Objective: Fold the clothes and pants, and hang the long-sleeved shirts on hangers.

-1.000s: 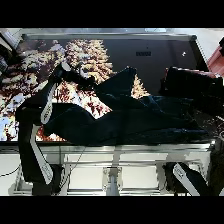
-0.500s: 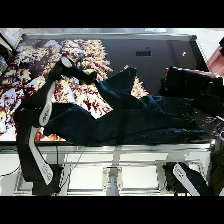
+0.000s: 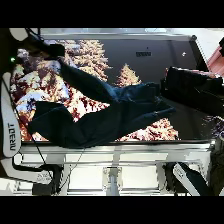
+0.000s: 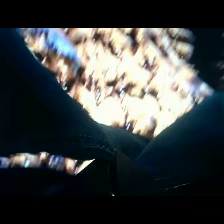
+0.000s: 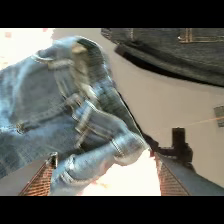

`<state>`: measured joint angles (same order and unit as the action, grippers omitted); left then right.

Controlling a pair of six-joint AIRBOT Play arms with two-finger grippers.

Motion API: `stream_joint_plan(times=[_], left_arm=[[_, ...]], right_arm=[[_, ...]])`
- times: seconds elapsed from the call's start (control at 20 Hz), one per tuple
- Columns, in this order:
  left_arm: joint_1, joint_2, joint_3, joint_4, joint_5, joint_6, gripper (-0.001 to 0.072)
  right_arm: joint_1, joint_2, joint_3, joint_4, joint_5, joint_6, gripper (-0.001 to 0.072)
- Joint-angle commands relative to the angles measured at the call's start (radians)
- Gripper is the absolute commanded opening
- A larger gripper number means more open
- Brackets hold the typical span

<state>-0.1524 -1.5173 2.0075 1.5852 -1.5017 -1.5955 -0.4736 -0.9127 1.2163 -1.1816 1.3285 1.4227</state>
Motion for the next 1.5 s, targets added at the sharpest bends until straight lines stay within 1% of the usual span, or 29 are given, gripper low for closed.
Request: stream_joint_plan(times=[0.0, 0.1, 0.2, 0.25, 0.3, 0.35, 0.4, 0.45, 0.6, 0.75, 0.85, 0.9, 1.0, 1.1, 1.25, 1.35, 1.45], left_arm=[[-0.01, 0.032, -0.098, 0.068, -0.218, 0.016, 0.003], [-0.01, 0.023, -0.208, 0.064, -0.219, 0.044, 0.0035], [0.0, 0.008, -0.299, 0.065, -0.221, 0.045, 0.0039], [0.005, 0.001, -0.34, 0.064, -0.23, 0.057, 0.0059], [0.006, 0.0, -0.38, 0.064, -0.242, 0.08, 0.0217], [0.006, 0.001, -0.406, 0.056, -0.27, 0.107, 0.0415], [0.006, 0.002, -0.418, 0.047, -0.296, 0.127, 0.0543], [0.008, 0.011, -0.418, 0.042, -0.299, 0.137, 0.055], [0.037, 0.082, -0.418, 0.038, -0.244, 0.146, 0.0551], [0.15, 0.182, -0.418, 0.038, -0.214, 0.161, 0.0551], [0.279, 0.24, -0.419, 0.034, -0.18, 0.158, 0.055], [0.356, 0.254, -0.419, 0.01, -0.168, 0.142, 0.0551], [0.507, 0.257, -0.435, -0.103, -0.147, 0.137, 0.0551], [0.641, 0.255, -0.5, -0.187, -0.106, 0.152, 0.0551], [0.83, 0.22, -0.656, -0.263, -0.093, 0.158, 0.0551], [0.94, 0.184, -0.785, -0.386, -0.048, 0.228, 0.0551], [1.02, 0.156, -0.895, -0.497, 0.036, 0.352, 0.0543]], right_arm=[[0.001, 0.0, 0.0, 0.023, 0.032, 0.0, 0.0688], [0.001, 0.0, 0.0, 0.023, 0.05, -0.004, 0.0688], [0.001, 0.0, 0.0, 0.023, 0.06, -0.005, 0.0688], [0.001, 0.0, 0.0, 0.023, 0.067, -0.006, 0.0688], [0.001, 0.0, 0.0, 0.023, 0.071, -0.009, 0.0688], [0.001, 0.0, 0.0, 0.023, 0.072, -0.013, 0.0689], [0.001, 0.0, 0.0, 0.023, 0.071, -0.021, 0.0688], [0.001, 0.0, 0.0, 0.023, 0.07, -0.027, 0.0688], [0.001, 0.0, 0.0, 0.022, 0.069, -0.029, 0.0688], [0.001, 0.0, 0.0, 0.006, 0.068, -0.031, 0.0689], [0.001, 0.0, 0.0, -0.008, 0.067, -0.031, 0.0688], [0.001, 0.0, 0.0, -0.008, 0.067, -0.031, 0.0688], [0.001, 0.0, 0.0, -0.008, 0.067, -0.031, 0.0688], [0.001, 0.0, 0.0, -0.008, 0.066, -0.029, 0.0688], [0.001, 0.0, 0.0, -0.008, 0.067, -0.027, 0.0688], [0.001, 0.0, 0.0, -0.006, 0.068, -0.019, 0.0688], [0.001, 0.0, 0.0, 0.004, 0.068, -0.011, 0.0688]])
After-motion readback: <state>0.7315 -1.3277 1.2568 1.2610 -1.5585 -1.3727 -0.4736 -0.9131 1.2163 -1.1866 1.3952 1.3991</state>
